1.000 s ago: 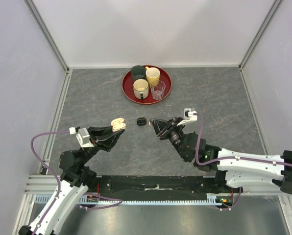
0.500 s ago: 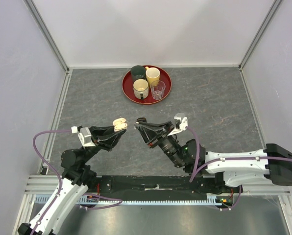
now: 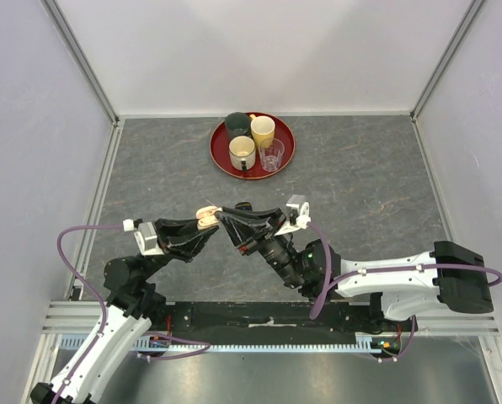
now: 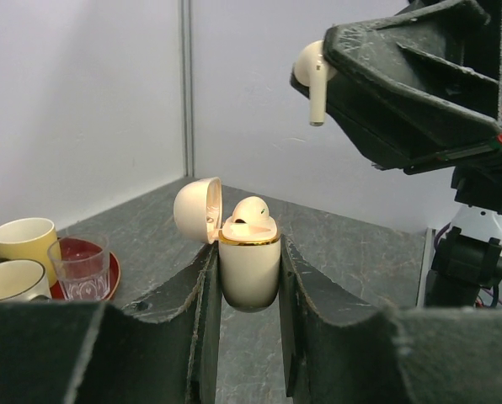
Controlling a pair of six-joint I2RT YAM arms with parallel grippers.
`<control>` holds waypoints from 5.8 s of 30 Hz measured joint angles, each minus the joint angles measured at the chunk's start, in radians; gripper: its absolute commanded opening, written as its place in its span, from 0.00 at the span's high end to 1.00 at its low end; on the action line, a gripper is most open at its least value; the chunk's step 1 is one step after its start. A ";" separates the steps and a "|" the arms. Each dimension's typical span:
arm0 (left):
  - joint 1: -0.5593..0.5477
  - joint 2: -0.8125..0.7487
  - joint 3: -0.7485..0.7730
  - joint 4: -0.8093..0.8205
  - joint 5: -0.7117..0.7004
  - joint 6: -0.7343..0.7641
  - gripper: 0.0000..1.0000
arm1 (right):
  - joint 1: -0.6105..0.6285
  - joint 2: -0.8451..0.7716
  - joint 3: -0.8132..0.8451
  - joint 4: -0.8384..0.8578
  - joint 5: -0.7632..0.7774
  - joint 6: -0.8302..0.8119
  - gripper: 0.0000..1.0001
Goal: Insert the wireless bluetooth earbuds into the charging case
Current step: Place the earbud in the charging case, then close the charging case.
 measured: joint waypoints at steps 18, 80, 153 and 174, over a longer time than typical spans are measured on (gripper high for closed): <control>0.000 0.005 0.000 0.042 0.043 0.001 0.98 | 0.000 0.086 0.059 -0.042 0.023 0.099 1.00; 0.002 -0.006 -0.018 0.072 -0.042 0.001 0.98 | 0.006 0.158 0.108 -0.073 0.103 0.165 1.00; 0.002 -0.007 -0.021 0.093 -0.071 0.001 0.98 | 0.032 0.068 0.158 -0.281 0.050 0.063 0.41; 0.002 0.031 0.000 0.082 -0.031 0.001 0.98 | -0.019 -0.146 0.320 -0.866 0.201 0.145 0.02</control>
